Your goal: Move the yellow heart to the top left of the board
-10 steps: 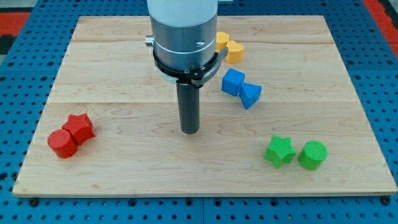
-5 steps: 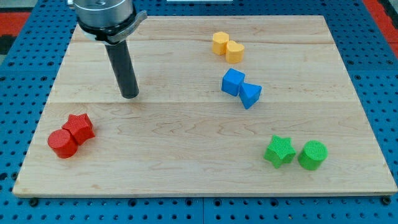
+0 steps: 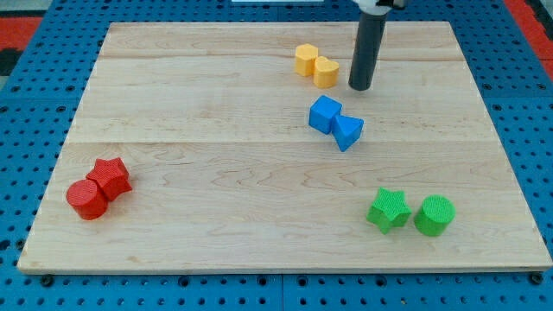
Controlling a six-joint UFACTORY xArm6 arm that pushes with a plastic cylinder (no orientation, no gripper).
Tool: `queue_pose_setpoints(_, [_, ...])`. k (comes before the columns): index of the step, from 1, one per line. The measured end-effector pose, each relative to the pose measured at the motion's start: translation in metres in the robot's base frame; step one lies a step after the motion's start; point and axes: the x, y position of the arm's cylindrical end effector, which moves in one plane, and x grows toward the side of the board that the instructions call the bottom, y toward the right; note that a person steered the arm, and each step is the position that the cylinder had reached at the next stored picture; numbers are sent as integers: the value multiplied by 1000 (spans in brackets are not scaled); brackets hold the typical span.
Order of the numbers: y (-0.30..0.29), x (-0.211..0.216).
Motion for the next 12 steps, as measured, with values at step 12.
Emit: queue_pose_setpoints(12, [-349, -11])
